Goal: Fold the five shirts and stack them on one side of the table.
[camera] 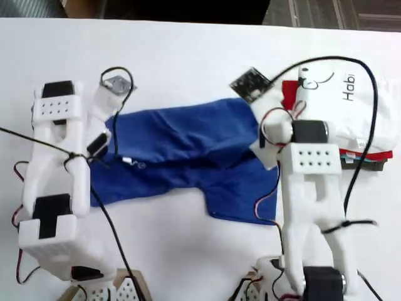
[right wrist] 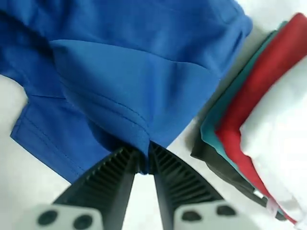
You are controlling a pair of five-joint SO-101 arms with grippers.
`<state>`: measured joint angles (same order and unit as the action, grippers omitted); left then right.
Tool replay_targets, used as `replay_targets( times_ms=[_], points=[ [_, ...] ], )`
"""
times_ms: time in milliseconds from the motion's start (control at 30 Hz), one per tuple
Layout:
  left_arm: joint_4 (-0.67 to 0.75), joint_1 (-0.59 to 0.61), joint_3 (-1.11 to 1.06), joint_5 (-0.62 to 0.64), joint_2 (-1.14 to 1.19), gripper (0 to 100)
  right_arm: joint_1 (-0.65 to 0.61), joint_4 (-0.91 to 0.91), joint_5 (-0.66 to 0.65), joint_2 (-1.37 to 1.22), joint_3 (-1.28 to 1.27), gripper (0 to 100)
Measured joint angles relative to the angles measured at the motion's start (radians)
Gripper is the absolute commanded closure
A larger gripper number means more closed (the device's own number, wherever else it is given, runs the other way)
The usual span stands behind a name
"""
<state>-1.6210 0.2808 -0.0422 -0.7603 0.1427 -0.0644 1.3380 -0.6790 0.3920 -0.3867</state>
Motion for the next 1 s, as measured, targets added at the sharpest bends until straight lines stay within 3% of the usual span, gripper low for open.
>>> replay_targets(
  times_ms=[567,1000],
  points=[
    [0.166,0.026,-0.321,-0.055,-0.002,97,0.104,0.021,-0.081,0.064,-0.137,97.8],
    [0.127,0.029,-0.322,-0.061,-0.023,97,0.101,0.104,-0.086,0.250,-0.167,97.8]
  ],
)
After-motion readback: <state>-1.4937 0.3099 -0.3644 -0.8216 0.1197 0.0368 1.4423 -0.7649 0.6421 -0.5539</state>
